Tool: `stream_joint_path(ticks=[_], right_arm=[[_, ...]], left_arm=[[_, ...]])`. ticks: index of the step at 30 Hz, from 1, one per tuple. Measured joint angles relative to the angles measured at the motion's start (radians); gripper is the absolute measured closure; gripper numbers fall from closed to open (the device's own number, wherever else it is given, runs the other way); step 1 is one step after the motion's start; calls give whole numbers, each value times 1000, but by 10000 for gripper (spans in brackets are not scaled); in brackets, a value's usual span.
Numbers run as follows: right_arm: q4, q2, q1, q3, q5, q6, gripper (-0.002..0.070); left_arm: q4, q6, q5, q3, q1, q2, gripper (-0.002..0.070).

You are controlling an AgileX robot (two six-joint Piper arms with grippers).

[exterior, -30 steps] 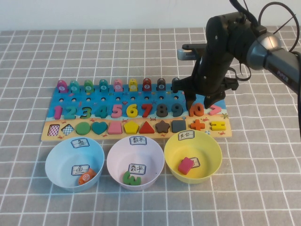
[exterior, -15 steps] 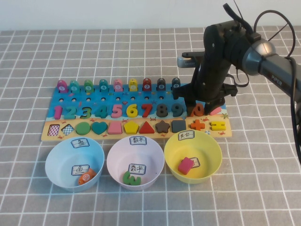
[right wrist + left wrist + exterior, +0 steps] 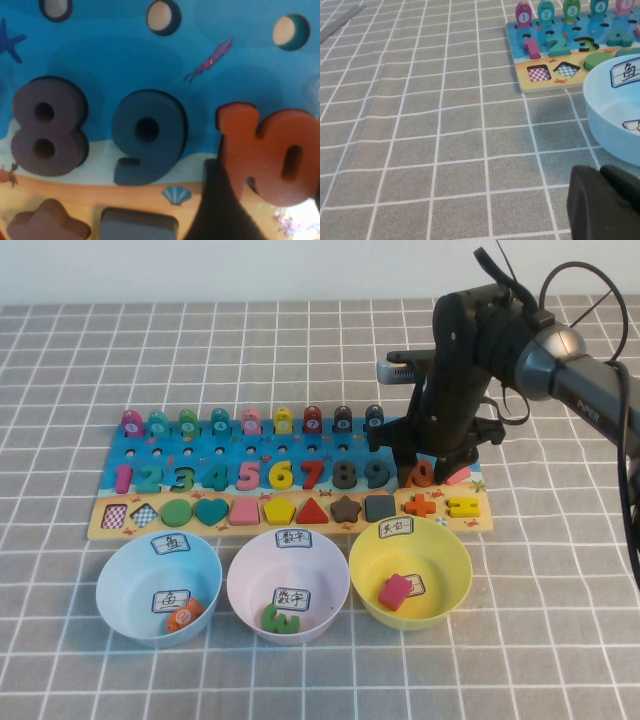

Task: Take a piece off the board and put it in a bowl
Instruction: Pick up the "number 10"

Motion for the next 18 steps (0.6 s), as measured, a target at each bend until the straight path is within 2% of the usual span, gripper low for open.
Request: stream_joint_path(ticks=[6, 18], right_arm=[[-1, 0, 0, 0, 0, 0, 356], [-5, 4, 0, -51, 14, 0, 363]], left_arm=[[0, 0, 0, 0, 0, 0, 676], [0, 0, 0, 0, 0, 0, 675]])
